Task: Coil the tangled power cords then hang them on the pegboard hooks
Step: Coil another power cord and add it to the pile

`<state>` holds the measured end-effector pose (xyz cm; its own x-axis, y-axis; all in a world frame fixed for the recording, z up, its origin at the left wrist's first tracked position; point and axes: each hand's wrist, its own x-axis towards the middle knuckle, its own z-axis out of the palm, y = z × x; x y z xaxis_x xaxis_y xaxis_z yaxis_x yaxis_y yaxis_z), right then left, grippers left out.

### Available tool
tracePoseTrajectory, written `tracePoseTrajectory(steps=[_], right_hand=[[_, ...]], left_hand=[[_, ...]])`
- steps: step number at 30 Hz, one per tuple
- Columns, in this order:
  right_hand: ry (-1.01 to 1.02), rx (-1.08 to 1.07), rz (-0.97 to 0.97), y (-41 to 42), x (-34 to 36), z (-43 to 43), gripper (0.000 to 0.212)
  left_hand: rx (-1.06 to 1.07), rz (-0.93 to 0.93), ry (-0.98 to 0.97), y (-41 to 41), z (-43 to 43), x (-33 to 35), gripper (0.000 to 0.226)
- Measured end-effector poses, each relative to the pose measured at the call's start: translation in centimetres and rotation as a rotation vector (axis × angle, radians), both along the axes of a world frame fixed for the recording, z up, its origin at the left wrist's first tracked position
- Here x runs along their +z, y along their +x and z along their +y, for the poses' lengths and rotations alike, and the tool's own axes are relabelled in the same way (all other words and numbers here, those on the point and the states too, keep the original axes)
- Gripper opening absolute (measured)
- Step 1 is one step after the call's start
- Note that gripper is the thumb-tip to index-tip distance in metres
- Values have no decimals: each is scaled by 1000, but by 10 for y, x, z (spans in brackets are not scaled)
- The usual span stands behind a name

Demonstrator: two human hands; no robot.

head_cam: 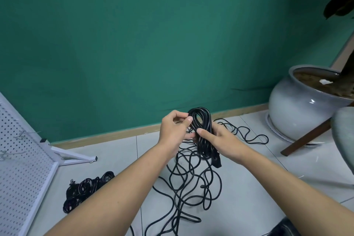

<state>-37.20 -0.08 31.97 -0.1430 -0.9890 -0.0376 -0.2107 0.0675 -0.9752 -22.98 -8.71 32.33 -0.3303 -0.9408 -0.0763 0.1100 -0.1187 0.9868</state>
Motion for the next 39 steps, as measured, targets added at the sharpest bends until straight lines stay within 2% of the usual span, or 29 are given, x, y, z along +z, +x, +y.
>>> tracePoseTrajectory(steps=[4, 5, 7, 9, 10, 12, 14, 18, 20, 25, 31, 34, 39], right_hand=[[-15, -38, 33, -4, 0, 0, 8], [-22, -56, 33, -6, -1, -1, 7], [-31, -100, 14, -11, -3, -1, 6], [-46, -131, -56, -14, -2, 0, 10], [-61, -147, -101, -15, -1, 0, 12], [-87, -169, -174, -17, 2, 1, 14], [-98, -164, -225, -20, 4, 1, 17], [-104, -179, -251, -27, 4, 1, 16], [-108, -204, -258, -29, 4, 0, 15], [-89, -234, -239, -28, 2, -2, 17], [-73, -291, -214, -34, 2, -2, 19], [-69, -309, -198, -36, 1, -1, 19], [-53, -341, -84, -36, 3, -1, 18]], left_hand=[[-38, -185, -318, 4, -3, 3, 12], [-35, -217, -338, 4, -2, 2, 15], [-66, -253, -258, 3, 2, -4, 20], [-203, -325, -165, 1, 4, -17, 7], [-314, -398, -184, 0, 5, -24, 12], [-562, -518, -322, -3, 9, -37, 30], [-680, -593, -429, -7, 14, -46, 33], [-630, -639, -534, -11, 9, -56, 7], [-621, -662, -592, -11, 6, -57, 8], [-606, -743, -787, -4, 2, -57, 30], [-584, -716, -859, 6, -5, -54, 20], [-555, -725, -865, 14, -13, -49, 7], [-576, -819, -933, 23, -20, -41, 19]])
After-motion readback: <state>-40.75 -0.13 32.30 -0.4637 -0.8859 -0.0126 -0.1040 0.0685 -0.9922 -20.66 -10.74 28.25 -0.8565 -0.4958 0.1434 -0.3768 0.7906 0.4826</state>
